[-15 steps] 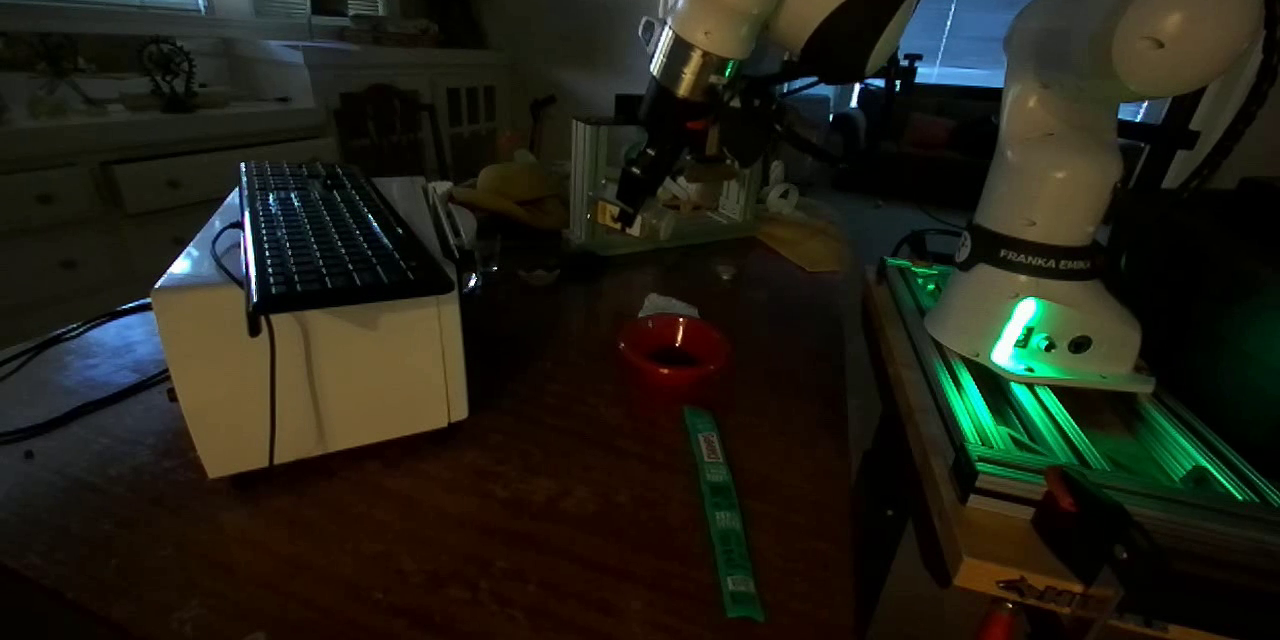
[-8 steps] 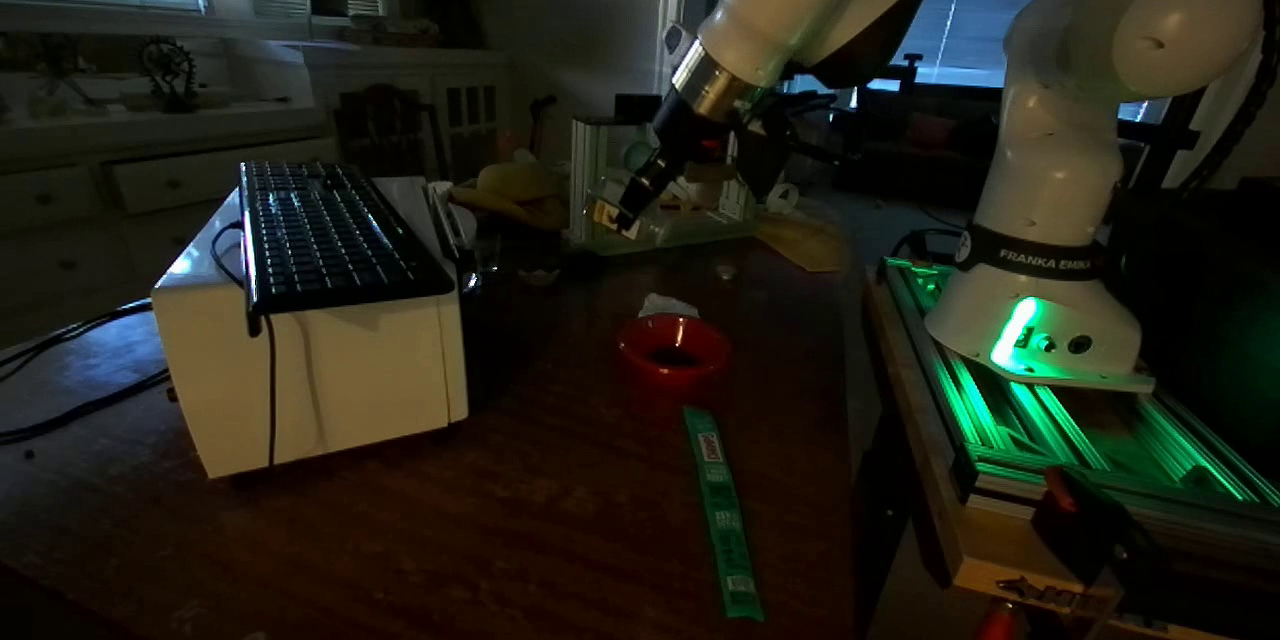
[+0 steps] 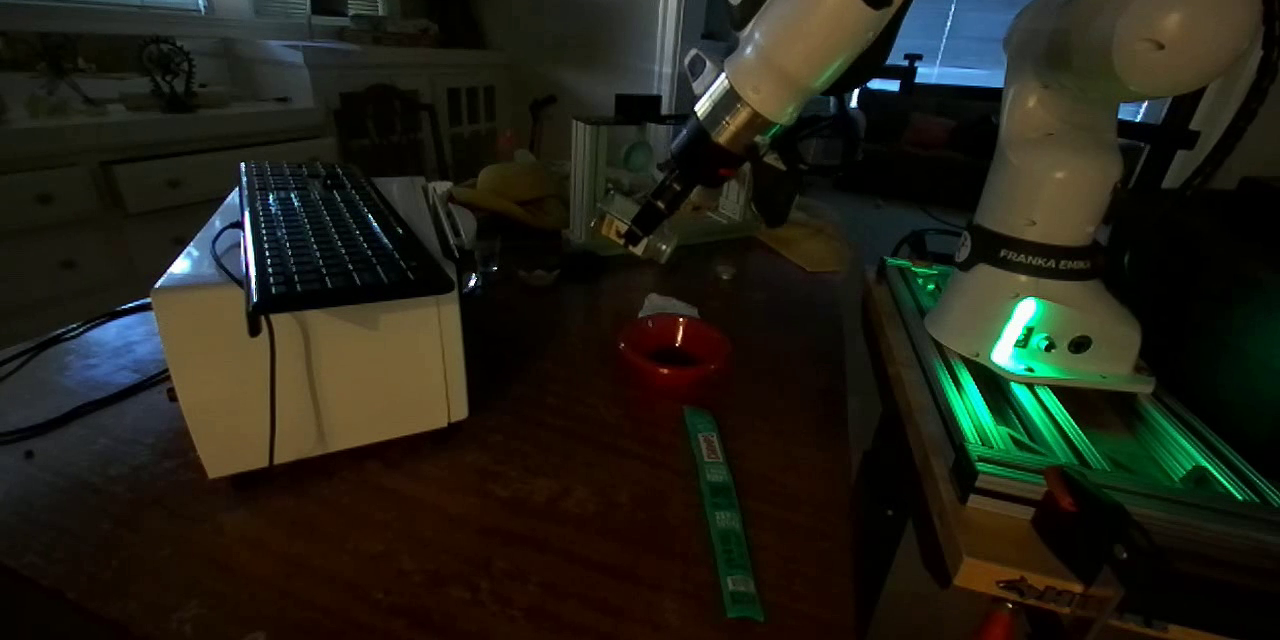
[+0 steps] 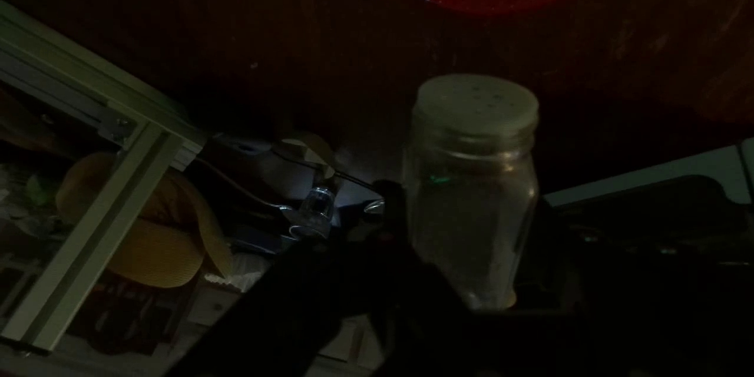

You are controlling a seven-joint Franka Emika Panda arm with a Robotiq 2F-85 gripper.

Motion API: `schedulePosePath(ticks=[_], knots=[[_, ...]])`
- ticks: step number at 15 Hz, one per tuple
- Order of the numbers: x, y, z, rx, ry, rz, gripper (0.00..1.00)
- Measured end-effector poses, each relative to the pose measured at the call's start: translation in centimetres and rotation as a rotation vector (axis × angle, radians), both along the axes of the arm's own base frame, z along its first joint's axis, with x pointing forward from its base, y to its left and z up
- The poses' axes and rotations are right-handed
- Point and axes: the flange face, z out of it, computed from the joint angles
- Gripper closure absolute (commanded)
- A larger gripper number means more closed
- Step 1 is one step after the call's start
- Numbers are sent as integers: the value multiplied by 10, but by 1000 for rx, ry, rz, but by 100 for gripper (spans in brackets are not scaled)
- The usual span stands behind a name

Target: Spray some salt contents into the red bowl

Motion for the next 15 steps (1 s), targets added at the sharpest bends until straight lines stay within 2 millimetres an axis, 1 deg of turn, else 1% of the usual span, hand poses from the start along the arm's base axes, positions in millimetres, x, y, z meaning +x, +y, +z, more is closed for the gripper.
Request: schedulePosePath(ticks=[5, 6, 10, 11, 15], knots=[[-9, -6, -18, 2, -12, 32, 76], [-11, -7, -22, 4, -9, 36, 51], [-11, -7, -23, 3, -6, 38, 51], [-10, -7, -23, 3, -6, 38, 76], [-9, -2, -22, -12, -24, 76, 76]])
